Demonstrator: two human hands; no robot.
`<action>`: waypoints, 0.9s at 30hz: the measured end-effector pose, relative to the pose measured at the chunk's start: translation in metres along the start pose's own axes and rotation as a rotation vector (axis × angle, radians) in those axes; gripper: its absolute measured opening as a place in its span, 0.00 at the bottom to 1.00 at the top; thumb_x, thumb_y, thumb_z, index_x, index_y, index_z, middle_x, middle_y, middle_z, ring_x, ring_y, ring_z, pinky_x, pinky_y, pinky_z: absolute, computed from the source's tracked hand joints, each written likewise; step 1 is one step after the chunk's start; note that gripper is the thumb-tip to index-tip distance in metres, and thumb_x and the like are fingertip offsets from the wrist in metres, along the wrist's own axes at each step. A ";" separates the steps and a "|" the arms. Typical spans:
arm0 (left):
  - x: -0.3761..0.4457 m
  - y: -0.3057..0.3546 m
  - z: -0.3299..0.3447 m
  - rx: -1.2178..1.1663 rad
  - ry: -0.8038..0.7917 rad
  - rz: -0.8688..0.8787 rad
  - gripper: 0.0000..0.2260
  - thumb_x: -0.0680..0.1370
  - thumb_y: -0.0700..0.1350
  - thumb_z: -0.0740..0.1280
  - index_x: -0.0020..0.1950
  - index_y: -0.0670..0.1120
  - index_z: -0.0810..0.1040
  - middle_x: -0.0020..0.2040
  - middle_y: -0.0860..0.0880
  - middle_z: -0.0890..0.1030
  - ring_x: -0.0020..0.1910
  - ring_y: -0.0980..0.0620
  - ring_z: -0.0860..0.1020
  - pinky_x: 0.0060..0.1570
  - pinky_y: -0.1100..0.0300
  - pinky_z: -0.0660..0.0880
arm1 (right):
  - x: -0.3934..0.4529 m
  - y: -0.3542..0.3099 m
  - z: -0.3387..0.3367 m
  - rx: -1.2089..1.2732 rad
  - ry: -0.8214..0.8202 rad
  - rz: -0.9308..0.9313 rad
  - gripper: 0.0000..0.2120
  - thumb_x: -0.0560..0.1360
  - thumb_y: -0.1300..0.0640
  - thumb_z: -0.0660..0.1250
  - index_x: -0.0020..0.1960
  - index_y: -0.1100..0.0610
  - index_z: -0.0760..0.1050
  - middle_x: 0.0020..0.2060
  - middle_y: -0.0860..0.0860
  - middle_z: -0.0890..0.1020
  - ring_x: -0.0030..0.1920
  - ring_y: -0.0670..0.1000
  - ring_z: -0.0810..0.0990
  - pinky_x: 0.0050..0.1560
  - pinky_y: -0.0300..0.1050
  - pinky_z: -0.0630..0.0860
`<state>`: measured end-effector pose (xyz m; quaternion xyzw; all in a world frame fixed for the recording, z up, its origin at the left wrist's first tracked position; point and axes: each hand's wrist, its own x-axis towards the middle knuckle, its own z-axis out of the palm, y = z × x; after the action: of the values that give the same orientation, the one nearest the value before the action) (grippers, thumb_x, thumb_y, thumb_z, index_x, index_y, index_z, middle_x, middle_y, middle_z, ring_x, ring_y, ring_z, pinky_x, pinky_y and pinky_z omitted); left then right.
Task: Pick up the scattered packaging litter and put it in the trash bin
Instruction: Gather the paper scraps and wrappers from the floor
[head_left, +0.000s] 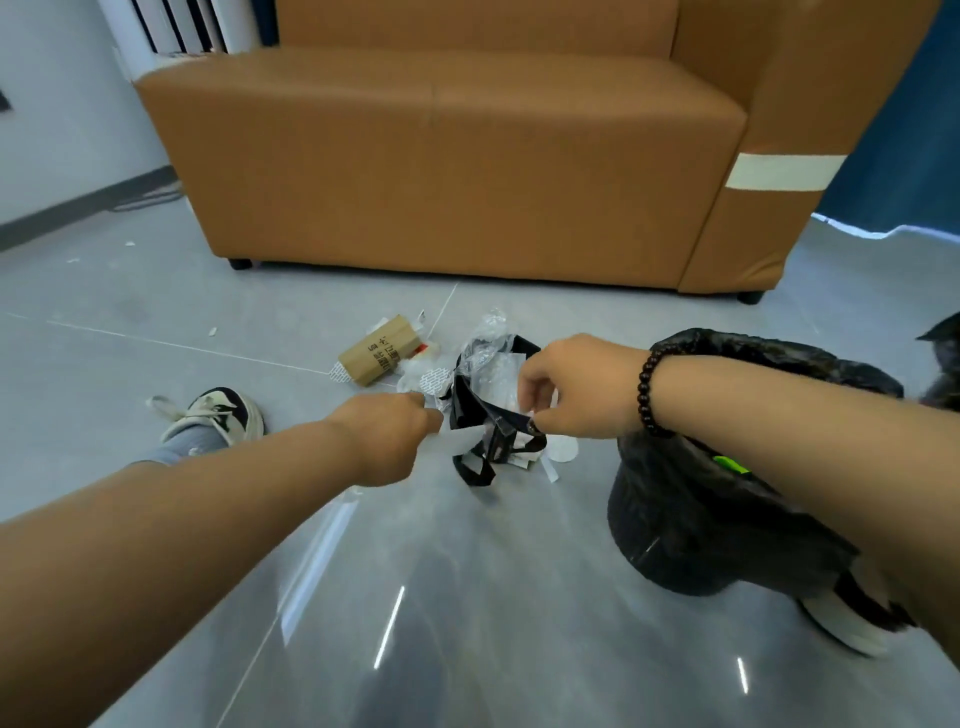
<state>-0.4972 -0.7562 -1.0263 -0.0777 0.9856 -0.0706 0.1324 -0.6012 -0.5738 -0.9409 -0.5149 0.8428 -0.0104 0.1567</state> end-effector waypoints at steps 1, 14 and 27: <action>-0.004 0.000 -0.011 -0.009 -0.003 0.031 0.20 0.78 0.39 0.58 0.69 0.52 0.69 0.61 0.49 0.72 0.56 0.45 0.76 0.45 0.55 0.72 | -0.007 0.001 -0.007 -0.050 0.010 -0.002 0.09 0.74 0.57 0.64 0.54 0.53 0.77 0.50 0.47 0.81 0.47 0.47 0.75 0.48 0.39 0.73; -0.094 0.020 -0.093 -0.891 0.045 0.234 0.10 0.78 0.41 0.66 0.52 0.54 0.82 0.48 0.50 0.81 0.45 0.41 0.81 0.51 0.45 0.78 | -0.092 -0.007 -0.025 0.214 0.137 -0.021 0.17 0.74 0.46 0.67 0.62 0.46 0.71 0.58 0.42 0.76 0.54 0.43 0.77 0.55 0.41 0.76; -0.114 0.020 -0.106 -1.499 0.137 0.098 0.12 0.67 0.45 0.73 0.49 0.47 0.83 0.43 0.41 0.85 0.39 0.49 0.83 0.38 0.59 0.81 | -0.101 -0.013 -0.033 0.998 0.495 0.046 0.02 0.73 0.63 0.70 0.45 0.59 0.80 0.36 0.57 0.84 0.30 0.51 0.78 0.28 0.42 0.77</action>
<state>-0.4200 -0.7049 -0.9001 -0.0984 0.7781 0.6202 -0.0145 -0.5568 -0.4966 -0.8815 -0.3417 0.7583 -0.5255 0.1790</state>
